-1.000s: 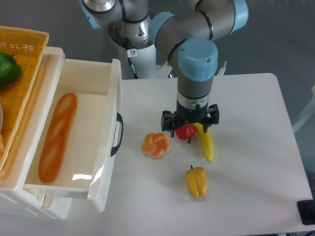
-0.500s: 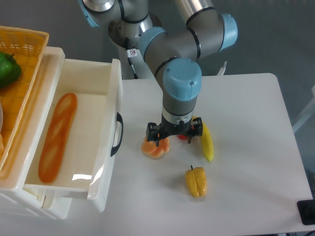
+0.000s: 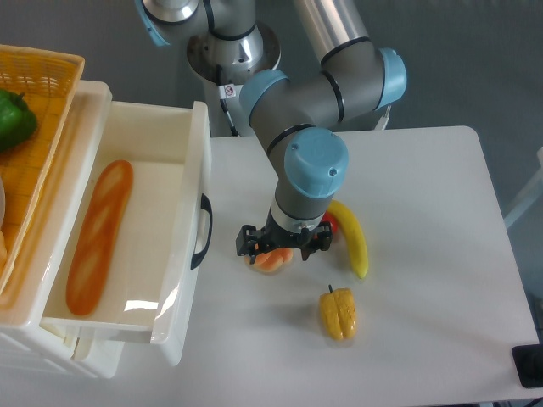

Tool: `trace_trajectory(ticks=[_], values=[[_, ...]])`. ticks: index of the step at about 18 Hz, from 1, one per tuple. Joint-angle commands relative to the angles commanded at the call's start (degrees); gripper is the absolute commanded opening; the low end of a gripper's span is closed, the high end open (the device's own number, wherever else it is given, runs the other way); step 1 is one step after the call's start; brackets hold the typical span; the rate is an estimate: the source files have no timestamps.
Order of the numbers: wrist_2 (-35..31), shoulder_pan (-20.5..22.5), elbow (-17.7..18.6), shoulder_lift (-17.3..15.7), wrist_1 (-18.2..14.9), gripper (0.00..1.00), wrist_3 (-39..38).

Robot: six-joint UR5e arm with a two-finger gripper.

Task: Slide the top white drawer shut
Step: 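Move the gripper down and toward the open white drawer's front, then push the drawer front with the gripper, sliding the drawer shut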

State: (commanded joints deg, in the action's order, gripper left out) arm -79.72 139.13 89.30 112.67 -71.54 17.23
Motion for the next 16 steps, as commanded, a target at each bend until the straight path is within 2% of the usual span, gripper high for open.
trace_trajectory(ticks=[5,16], values=[[0.09,0.0,1.58,0.09,0.0,1.0,0.7],[1.58,-1.67,1.58,0.18,-0.09,1.0,0.62]])
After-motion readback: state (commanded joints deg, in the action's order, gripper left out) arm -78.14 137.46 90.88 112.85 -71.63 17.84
